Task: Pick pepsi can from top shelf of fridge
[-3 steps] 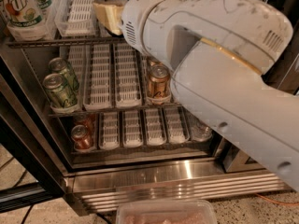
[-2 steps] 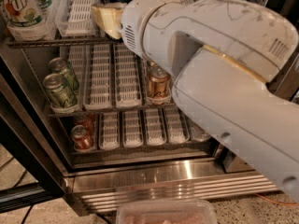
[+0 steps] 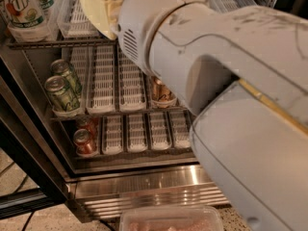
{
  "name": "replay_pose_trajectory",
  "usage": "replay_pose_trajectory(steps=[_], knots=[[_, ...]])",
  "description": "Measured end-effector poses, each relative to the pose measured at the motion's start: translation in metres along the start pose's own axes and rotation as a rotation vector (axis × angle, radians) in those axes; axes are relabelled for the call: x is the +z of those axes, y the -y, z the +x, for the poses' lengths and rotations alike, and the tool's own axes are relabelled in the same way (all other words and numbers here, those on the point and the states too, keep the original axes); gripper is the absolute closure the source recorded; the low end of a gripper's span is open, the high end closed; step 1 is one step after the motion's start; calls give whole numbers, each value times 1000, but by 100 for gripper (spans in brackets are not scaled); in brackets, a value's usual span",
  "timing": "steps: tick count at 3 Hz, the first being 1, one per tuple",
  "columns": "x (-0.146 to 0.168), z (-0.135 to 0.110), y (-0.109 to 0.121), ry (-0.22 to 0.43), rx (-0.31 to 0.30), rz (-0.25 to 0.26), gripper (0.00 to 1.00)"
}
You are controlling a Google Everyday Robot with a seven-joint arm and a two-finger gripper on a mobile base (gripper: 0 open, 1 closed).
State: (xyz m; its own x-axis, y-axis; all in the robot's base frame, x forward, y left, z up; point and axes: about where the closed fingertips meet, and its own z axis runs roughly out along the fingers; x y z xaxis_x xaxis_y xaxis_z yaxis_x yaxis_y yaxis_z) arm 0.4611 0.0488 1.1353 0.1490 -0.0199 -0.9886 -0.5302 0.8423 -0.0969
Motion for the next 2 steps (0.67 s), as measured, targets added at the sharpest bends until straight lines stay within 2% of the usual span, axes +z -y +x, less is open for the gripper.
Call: replay_pose_trajectory(steps=[2], knots=[[-1, -11, -3, 10, -13, 9, 100]])
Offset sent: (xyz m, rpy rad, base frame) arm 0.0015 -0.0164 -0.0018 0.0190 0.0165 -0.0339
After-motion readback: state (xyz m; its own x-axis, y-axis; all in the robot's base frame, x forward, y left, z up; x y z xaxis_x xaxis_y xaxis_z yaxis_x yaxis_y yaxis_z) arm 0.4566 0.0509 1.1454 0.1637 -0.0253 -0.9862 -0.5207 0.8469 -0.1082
